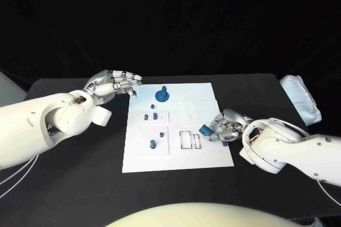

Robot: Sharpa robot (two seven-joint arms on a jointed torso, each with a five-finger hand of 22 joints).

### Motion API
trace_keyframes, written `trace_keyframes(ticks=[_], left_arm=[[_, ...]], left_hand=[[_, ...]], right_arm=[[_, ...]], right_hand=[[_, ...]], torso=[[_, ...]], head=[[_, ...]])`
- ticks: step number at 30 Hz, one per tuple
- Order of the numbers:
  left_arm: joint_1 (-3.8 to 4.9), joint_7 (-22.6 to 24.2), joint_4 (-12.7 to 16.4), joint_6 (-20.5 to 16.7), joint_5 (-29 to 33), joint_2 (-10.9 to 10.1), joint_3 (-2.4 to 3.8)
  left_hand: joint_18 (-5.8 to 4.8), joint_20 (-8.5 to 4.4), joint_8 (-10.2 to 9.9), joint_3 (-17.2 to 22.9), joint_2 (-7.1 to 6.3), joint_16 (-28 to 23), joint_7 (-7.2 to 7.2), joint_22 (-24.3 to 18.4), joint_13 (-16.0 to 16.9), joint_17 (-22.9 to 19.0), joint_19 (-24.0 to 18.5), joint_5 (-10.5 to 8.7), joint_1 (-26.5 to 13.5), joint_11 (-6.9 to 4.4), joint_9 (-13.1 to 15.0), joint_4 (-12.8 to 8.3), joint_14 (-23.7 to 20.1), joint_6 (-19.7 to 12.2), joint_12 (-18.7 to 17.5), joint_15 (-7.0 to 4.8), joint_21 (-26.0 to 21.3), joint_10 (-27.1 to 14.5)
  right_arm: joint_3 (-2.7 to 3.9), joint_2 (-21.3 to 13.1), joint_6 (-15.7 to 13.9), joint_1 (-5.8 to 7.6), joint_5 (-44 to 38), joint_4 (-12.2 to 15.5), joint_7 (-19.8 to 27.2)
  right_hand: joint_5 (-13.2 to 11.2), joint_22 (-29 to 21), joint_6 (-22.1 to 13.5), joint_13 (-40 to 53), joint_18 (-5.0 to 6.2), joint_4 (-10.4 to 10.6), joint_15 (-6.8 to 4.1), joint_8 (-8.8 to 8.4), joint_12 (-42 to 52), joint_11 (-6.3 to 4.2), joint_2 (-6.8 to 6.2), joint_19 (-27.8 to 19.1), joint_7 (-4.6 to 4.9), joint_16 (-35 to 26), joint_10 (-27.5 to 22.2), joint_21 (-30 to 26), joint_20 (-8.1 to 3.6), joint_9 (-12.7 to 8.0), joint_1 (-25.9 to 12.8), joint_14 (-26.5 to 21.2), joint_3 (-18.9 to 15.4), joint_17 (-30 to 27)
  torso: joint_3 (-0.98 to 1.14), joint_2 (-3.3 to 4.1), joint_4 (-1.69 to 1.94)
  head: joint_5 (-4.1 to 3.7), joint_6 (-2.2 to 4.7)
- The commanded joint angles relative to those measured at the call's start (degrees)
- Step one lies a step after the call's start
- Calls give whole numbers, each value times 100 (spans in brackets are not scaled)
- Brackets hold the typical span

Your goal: Assemble the parts on the task board

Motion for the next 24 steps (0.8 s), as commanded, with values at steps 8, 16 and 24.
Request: trace_keyframes(ticks=[8, 16, 24], left_arm=[[2, 30, 9, 137, -12, 20, 3], [2, 34, 10, 196, -12, 20, 3], [2, 41, 21, 256, -13, 10, 3]], left_hand=[[81, -1, 16, -30, 46, 16, -6, -5, -7, 10, 48, -2, -4, -7, 4, -2, -34, -32, 32, 18, -18, -31], [80, 0, 16, -39, 49, 16, -5, -17, -8, 11, 58, -2, -10, -5, 5, 14, -36, -37, 37, 20, -33, -35], [80, 0, 16, -44, 48, 16, -5, -23, -8, 11, 63, -2, -12, -5, 6, 20, -38, -38, 39, 21, -41, -38]], right_arm=[[-2, 271, 105, 64, 669, 93, 67], [-12, 529, 374, 54, 695, -56, 10], [-14, 697, 233, 31, 504, -163, -68]], right_hand=[[-47, 1419, 177, 1170, -104, -20, -43, 98, -7, -46, 68, 534, -151, 21, 373, 22, -57, 43, -103, 506, 161, 1063], [-68, 1416, 218, 1115, -102, -16, -52, 141, -82, -61, 72, 531, -168, 29, 344, 11, -63, 55, -269, 511, 272, 1091], [-390, 1419, 302, 1221, -104, -15, -85, 243, 32, -97, -40, 534, -207, -1, 428, 22, -93, 95, -770, 498, 365, 1023]], torso=[[3, 11, -9], [-1, 8, 4], [6, 16, -12]], head=[[15, 9], [13, -8], [51, -7]])
